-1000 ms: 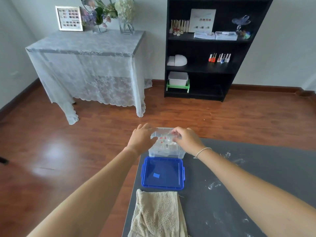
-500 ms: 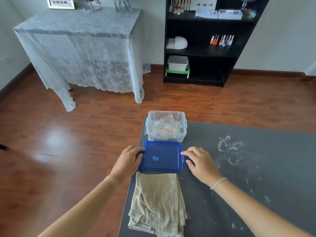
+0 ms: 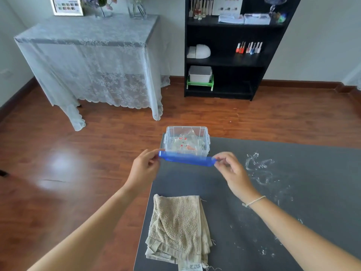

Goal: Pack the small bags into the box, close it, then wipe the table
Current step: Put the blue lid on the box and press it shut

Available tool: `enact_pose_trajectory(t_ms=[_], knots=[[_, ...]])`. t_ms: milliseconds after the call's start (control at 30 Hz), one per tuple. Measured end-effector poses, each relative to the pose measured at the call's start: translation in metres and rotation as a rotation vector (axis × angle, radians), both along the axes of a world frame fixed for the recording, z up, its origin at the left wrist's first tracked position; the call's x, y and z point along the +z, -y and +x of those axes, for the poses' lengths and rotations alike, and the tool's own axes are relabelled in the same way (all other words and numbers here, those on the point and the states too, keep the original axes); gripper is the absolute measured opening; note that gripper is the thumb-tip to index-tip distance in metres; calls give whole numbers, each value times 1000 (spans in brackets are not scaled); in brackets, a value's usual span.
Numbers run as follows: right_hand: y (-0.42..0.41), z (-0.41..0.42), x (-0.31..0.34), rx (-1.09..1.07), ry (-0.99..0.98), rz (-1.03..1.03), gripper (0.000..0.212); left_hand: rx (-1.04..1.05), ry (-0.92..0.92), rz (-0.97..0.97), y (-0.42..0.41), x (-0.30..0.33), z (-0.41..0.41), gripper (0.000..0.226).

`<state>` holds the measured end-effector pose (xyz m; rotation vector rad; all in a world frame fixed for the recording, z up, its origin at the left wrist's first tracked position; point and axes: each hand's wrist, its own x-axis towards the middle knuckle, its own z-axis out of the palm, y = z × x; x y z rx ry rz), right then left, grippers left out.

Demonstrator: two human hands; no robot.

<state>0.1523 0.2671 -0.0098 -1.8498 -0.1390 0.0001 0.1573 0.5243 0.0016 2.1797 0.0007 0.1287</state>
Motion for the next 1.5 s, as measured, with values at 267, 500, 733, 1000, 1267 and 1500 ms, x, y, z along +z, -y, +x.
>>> enact_pose_trajectory(t_ms=[267, 500, 733, 1000, 1267, 1500], knots=[[-24, 71, 28, -340, -208, 195, 12, 113, -144, -31, 25, 21, 63, 40], [-35, 101, 12, -394, -329, 78, 17, 195, -254, -42, 26, 5, 89, 25], [-35, 91, -5, -358, -347, 48, 26, 117, -259, -115, 24, -14, 83, 11], [-31, 71, -17, -362, -406, 150, 35, 226, -504, -531, 24, -35, 51, 62], [-20, 76, -10, -260, -652, 131, 46, 263, -419, -753, 43, -31, 29, 15], [-26, 65, -12, -357, -271, 128, 38, 415, -135, -544, 62, -37, 8, 53]])
